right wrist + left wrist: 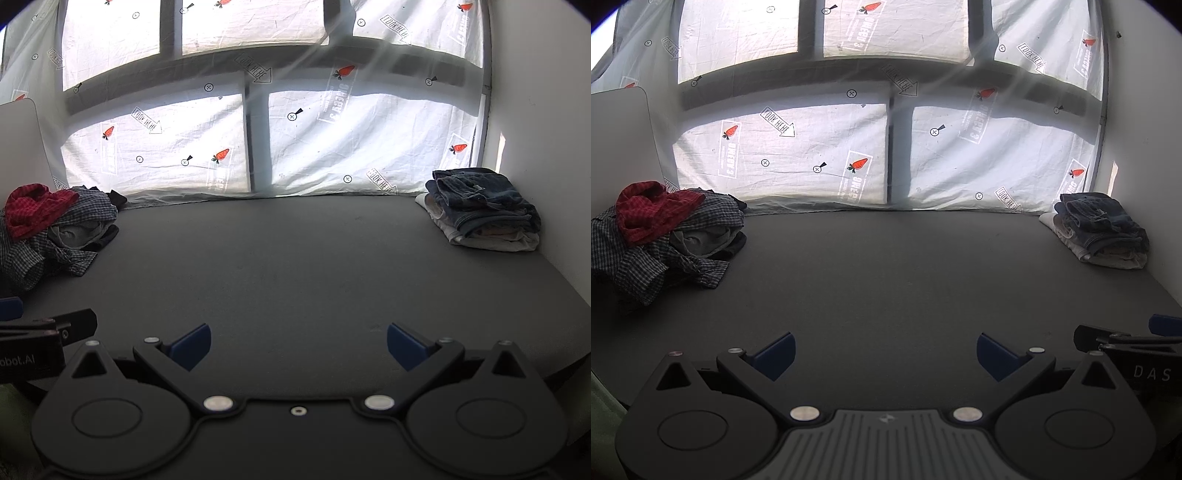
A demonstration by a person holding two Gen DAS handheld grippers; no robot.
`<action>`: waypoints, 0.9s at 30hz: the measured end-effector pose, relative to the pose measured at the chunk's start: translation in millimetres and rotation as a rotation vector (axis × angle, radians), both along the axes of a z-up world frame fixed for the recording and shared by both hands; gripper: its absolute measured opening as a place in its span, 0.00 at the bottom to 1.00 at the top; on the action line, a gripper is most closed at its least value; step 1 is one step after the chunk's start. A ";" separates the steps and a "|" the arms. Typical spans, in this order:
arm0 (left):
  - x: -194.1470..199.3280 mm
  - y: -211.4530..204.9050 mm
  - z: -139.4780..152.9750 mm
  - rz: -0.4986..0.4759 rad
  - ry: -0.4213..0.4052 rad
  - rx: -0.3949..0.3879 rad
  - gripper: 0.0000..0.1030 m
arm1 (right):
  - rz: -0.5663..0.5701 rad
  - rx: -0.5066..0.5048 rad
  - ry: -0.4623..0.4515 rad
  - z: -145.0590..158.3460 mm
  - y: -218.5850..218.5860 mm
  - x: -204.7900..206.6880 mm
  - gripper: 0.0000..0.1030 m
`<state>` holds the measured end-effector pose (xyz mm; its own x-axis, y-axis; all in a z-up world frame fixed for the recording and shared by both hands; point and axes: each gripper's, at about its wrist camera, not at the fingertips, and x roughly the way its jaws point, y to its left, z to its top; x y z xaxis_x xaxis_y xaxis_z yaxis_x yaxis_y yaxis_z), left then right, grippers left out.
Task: Fold clothes
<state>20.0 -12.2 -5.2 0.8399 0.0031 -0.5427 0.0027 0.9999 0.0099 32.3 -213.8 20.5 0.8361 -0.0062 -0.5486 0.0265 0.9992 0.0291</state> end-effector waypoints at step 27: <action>194.6 59.0 -38.2 0.446 0.307 -0.166 1.00 | 0.086 0.022 0.153 -55.8 -40.2 263.2 1.00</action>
<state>214.6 46.9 -43.3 0.5804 0.2152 -0.7854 -0.4422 0.8932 -0.0820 295.5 -254.0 -35.3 0.7399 0.0756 -0.6685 -0.0537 0.9971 0.0533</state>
